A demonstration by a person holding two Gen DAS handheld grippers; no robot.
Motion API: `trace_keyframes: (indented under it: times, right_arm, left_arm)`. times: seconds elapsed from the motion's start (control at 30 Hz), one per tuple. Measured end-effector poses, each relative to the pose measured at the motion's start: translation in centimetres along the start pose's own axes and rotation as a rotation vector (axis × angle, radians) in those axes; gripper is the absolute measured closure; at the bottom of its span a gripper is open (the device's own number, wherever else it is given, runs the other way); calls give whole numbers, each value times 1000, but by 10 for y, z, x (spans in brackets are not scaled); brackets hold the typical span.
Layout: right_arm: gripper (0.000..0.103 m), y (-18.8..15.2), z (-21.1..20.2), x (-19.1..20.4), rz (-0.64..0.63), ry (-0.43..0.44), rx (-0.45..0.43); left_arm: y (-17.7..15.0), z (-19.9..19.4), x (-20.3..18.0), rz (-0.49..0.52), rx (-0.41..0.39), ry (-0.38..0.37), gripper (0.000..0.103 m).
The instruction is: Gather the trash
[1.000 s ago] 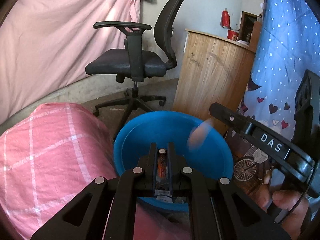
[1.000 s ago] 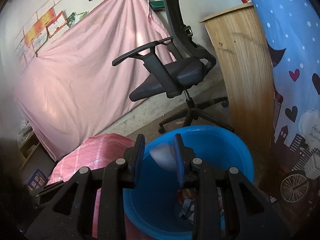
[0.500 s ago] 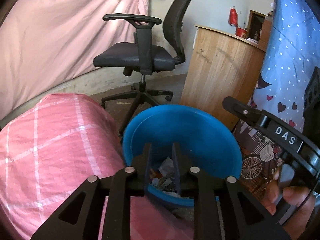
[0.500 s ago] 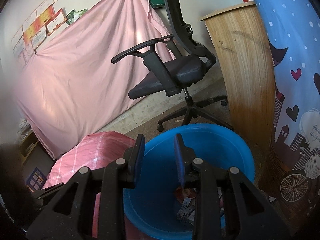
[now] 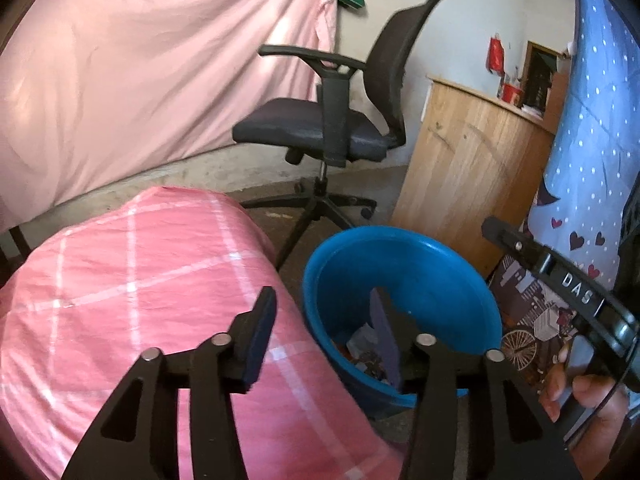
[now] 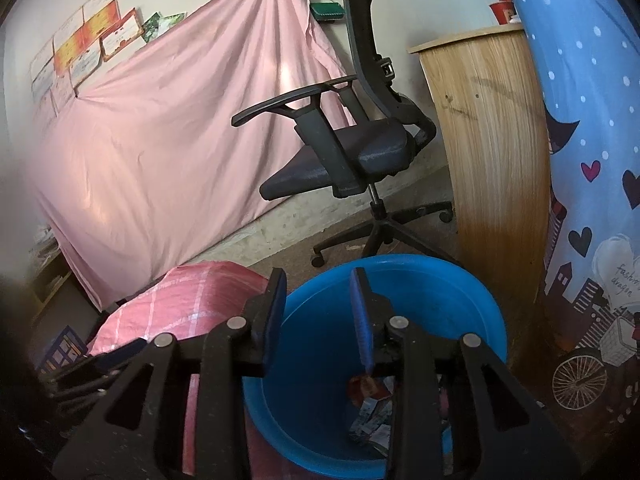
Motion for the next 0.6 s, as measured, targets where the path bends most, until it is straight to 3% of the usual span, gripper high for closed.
trace_keyframes:
  times: [0.23, 0.37, 0.43, 0.5, 0.6]
  right_arm:
    - [22, -7, -10, 17, -45, -19, -28]
    - [6, -12, -25, 27, -62, -48, -96]
    - [0, -13, -33, 30, -73, -49, -128]
    - [0, -17, -45, 34, -87, -58, -168]
    - [0, -22, -54, 38, -109, -67, -188]
  left_arm:
    - [-3, -30, 23, -56, -42, 58, 44]
    - [-7, -48, 34, -89, -62, 89, 18]
    - [-10, -59, 40, -106, -95, 107, 12]
    - [-13, -70, 45, -123, -129, 131, 4]
    - [-19, -83, 53, -149, -155, 141, 4]
Point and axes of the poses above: each gripper's, at about its wrist camera, not at the fingertips, and z roughly the way its jaws point, x to its left, y to its top, the point moved 2 cm from there along z, roughly the way its jaws point, and after that the axes turned 11 degrees about z, right-handed, at the moved point
